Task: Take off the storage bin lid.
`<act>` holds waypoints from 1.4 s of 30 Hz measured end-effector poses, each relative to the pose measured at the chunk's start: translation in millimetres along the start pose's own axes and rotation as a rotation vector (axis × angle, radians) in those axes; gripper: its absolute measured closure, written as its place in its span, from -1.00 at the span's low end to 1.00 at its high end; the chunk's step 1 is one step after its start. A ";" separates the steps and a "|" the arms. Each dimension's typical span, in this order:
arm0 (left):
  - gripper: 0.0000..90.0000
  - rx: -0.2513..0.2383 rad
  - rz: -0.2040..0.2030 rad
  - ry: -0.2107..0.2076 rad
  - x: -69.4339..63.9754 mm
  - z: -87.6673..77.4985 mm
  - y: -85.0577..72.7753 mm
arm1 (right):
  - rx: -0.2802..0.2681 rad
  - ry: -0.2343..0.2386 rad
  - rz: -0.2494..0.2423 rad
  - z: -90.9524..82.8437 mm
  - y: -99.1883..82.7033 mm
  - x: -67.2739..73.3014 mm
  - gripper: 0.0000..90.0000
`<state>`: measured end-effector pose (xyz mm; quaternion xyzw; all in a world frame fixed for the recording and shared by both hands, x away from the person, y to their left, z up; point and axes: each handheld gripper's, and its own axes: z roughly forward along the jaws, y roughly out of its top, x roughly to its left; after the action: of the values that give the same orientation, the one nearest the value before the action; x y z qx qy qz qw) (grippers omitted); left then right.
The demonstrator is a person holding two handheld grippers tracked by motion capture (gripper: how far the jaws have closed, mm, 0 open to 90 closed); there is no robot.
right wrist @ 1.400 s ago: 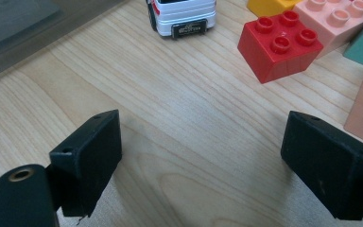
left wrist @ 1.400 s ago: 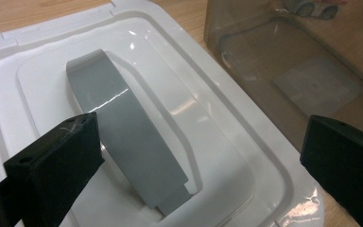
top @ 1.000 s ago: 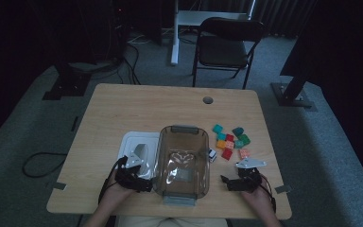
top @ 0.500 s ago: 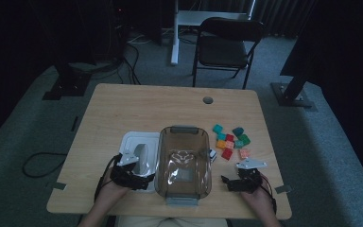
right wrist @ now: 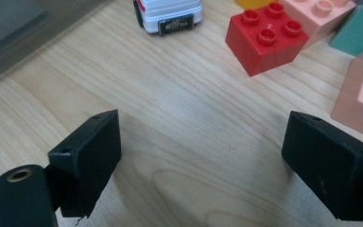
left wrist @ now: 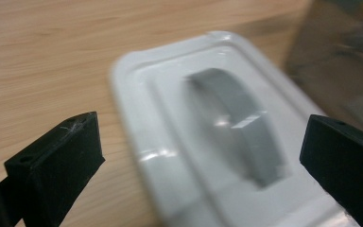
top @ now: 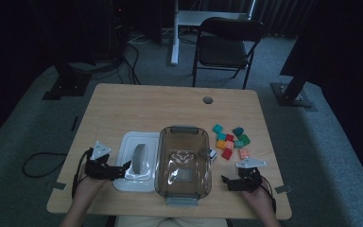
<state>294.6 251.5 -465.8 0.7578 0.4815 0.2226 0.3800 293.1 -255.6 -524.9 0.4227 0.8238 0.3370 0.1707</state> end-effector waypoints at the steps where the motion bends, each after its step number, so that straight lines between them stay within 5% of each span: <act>1: -0.99 0.003 -0.007 0.021 5.9 -0.1 -1.9 | 0.008 0.006 -0.006 -0.4 0.6 0.1 -0.73; 6: -0.99 0.033 -0.093 0.100 33.5 4.1 -14.8 | 0.018 0.026 -0.028 -2.3 0.3 -1.2 -0.70; 11: -0.99 0.104 -0.114 0.141 52.7 11.9 -29.7 | 0.024 0.060 -0.049 -6.3 3.7 -3.7 -0.67; 18: -0.99 0.159 -0.120 0.230 69.8 24.2 -46.2 | -0.062 0.108 -0.030 -15.4 26.6 -17.7 -0.69; 20: -0.99 0.161 -0.137 0.226 73.2 26.4 -48.8 | -0.087 0.102 -0.046 -15.9 35.1 -20.5 -0.69; 25: -0.98 0.154 -0.151 0.223 74.5 28.4 -48.5 | -0.128 0.144 -0.080 -11.1 54.8 -29.0 -0.50; 33: -0.98 0.155 -0.166 0.238 70.3 33.0 -45.0 | -0.116 0.205 -0.110 6.3 76.1 -27.0 -0.36; 42: -0.98 0.156 -0.157 0.228 63.2 34.1 -44.5 | -0.035 0.232 -0.140 39.0 85.7 -12.5 -0.26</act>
<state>321.3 307.0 -523.7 0.7148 0.5950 0.2388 0.2792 372.3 -214.1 -492.9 0.3193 0.8595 0.3852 0.1046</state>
